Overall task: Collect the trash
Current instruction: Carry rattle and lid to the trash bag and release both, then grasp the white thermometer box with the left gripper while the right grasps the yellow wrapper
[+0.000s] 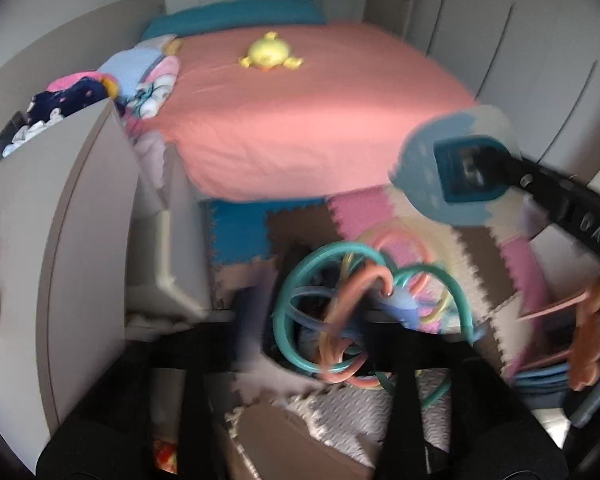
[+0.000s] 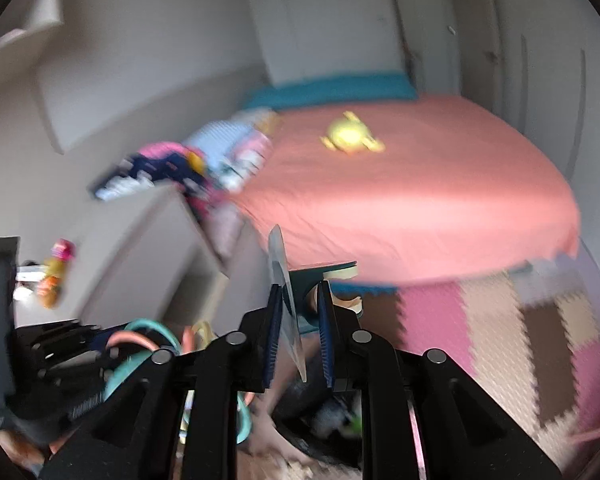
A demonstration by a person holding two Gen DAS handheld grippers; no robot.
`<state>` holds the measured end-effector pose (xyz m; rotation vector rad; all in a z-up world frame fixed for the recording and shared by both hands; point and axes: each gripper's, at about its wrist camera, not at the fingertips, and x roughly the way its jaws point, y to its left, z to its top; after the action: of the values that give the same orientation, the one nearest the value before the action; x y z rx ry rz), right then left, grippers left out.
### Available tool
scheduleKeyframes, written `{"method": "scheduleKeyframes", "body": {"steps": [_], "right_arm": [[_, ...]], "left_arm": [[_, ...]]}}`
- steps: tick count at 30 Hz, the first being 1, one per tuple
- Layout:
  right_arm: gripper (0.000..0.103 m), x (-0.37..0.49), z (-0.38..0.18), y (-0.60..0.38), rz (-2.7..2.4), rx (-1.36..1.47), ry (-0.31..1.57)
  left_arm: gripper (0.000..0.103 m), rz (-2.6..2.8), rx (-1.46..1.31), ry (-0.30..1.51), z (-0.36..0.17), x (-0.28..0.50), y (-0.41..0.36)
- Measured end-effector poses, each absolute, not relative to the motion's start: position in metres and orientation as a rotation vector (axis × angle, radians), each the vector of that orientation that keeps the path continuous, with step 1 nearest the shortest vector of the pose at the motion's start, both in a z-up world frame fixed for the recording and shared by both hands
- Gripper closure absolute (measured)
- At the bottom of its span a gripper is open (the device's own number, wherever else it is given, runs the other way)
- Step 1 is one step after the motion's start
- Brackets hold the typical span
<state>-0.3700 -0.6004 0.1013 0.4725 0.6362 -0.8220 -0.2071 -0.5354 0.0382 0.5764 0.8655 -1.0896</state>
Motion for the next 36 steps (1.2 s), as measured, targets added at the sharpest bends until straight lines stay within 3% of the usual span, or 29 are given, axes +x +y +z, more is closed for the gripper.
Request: {"method": "scheduleKeyframes", "body": {"steps": [1, 2, 19, 36], "right_arm": [[0.018, -0.374, 0.100, -0.603, -0.858, 0.487, 0.624], [0.014, -0.382, 0.100, -0.604, -0.896, 0.494, 0.586], [0.014, -0.379, 0.105, -0.603, -0.877, 0.487, 0.561], [0.014, -0.290, 0.128, -0.551, -0.695, 0.394, 0.572]], "left_arm": [[0.006, -1.038, 0.636, 0.818, 0.031, -0.214, -0.540], [0.006, -1.034, 0.673, 0.793, 0.025, -0.219, -0.543], [0.006, -1.058, 0.613, 0.792, 0.036, -0.219, -0.535], [0.006, -0.898, 0.477, 0.813, 0.064, -0.141, -0.466]]}}
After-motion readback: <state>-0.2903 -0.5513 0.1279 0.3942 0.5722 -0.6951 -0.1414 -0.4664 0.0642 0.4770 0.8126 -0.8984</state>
